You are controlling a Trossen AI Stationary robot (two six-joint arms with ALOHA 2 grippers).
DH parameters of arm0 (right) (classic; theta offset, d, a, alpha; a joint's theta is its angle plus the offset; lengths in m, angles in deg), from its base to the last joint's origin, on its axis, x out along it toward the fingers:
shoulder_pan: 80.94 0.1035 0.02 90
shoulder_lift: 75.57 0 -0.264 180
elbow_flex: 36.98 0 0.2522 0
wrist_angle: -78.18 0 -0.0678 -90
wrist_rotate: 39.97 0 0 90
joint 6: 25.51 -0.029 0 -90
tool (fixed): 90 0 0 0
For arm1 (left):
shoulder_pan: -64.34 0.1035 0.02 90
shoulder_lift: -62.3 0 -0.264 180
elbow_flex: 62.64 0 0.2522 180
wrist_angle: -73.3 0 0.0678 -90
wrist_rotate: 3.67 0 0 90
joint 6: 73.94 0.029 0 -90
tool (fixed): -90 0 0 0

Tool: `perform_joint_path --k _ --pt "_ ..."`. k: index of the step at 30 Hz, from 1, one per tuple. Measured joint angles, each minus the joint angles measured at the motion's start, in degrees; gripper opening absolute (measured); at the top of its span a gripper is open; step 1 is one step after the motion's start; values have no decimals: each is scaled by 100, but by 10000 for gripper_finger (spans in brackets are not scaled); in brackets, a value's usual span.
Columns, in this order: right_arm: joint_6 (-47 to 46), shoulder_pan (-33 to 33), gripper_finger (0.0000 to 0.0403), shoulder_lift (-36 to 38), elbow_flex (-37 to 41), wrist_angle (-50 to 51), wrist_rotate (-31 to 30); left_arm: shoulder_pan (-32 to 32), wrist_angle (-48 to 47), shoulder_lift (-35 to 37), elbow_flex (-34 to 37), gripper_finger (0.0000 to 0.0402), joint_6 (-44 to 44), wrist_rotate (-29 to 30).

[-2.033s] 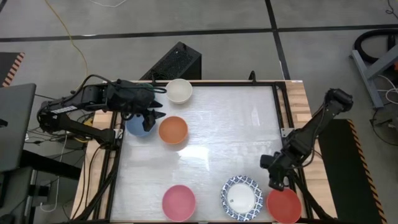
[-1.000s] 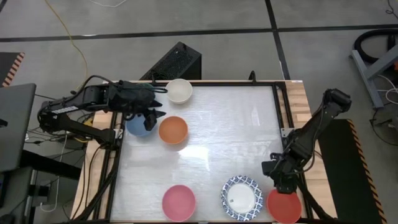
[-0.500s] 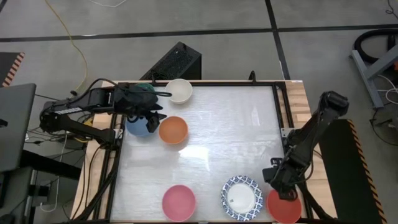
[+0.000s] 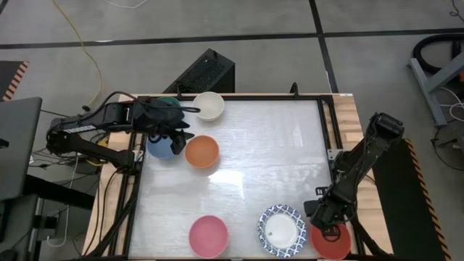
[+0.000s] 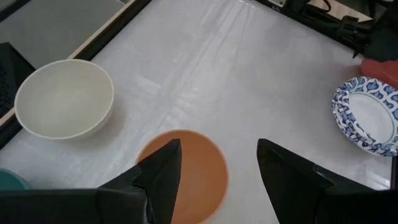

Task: Nest bowls inside each other
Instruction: Stack the orange bowl on top of the other white paper bowl

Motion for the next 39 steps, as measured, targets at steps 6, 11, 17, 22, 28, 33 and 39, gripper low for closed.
perform_joint_path --k 6,11,17,22,28,33,39 --pt "-35 0 18 4 2 21 114 1 0 0 0 199 2 0" --pt "-254 5 19 6 -2 22 121 2 -2 0 0 199 83 -2" --pt "-240 7 7 6 -339 154 118 2 -4 0 0 199 160 -2" --pt "-244 7 7 6 -732 532 118 1 -4 0 0 199 248 4" --pt "-242 -13 7 8 -1331 1129 118 2 -4 0 0 199 291 7" --pt "-242 -173 7 8 -1762 1394 115 2 -7 0 0 199 320 8" --pt "-244 -572 7 5 -1947 1395 91 0 -82 0 -1 199 580 -39"
